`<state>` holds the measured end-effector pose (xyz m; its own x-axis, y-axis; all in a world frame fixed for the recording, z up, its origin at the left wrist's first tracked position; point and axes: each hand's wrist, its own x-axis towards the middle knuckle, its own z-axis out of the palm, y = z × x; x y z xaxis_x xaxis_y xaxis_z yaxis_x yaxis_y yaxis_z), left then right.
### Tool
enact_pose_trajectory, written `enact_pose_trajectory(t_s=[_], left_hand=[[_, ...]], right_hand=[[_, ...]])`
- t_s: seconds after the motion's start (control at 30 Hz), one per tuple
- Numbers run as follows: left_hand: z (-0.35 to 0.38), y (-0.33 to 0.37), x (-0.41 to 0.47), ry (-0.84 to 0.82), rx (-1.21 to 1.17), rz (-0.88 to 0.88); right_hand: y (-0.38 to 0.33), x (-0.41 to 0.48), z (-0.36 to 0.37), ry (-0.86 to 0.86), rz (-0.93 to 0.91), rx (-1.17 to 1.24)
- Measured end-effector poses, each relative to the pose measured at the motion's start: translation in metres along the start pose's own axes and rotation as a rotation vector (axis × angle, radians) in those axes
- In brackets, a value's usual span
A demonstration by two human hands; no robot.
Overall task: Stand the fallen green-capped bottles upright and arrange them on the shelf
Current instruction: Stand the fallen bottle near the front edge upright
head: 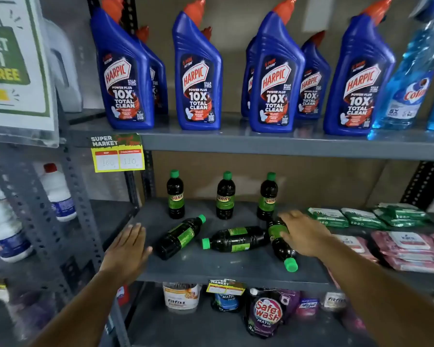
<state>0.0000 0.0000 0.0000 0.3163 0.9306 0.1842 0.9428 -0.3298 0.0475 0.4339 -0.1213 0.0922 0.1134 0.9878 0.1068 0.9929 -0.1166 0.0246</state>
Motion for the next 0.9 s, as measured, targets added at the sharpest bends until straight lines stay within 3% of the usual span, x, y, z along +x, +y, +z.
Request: enact_pose_trajectory(t_s=[0.13,0.3,0.33,0.47,0.67,0.83,0.9], left_hand=[[0.026,-0.009,0.011,-0.108,-0.048,-0.187],[0.059,-0.011,0.024,-0.295,-0.110,-0.265],[0.065,-0.011,0.025,-0.289,-0.119,-0.271],[0.080,-0.007,0.021,-0.011,-0.210,-0.390],[0.084,-0.011,0.025,-0.010,-0.145,-0.340],[0.084,-0.011,0.021,0.030,-0.155,-0.321],[0.084,-0.010,0.021,0.030,-0.156,-0.325]], right_hand=[[0.004,0.011,0.024,-0.207,0.164,0.183],[0.000,0.021,0.066,-0.265,0.321,0.284],[-0.002,0.018,0.073,-0.268,0.350,0.283],[-0.012,0.009,0.097,-0.231,0.400,0.224],[-0.006,0.024,0.062,-0.273,0.447,0.325],[0.010,0.064,-0.017,-0.185,0.364,0.250],[0.018,0.083,-0.028,-0.074,0.396,0.389]])
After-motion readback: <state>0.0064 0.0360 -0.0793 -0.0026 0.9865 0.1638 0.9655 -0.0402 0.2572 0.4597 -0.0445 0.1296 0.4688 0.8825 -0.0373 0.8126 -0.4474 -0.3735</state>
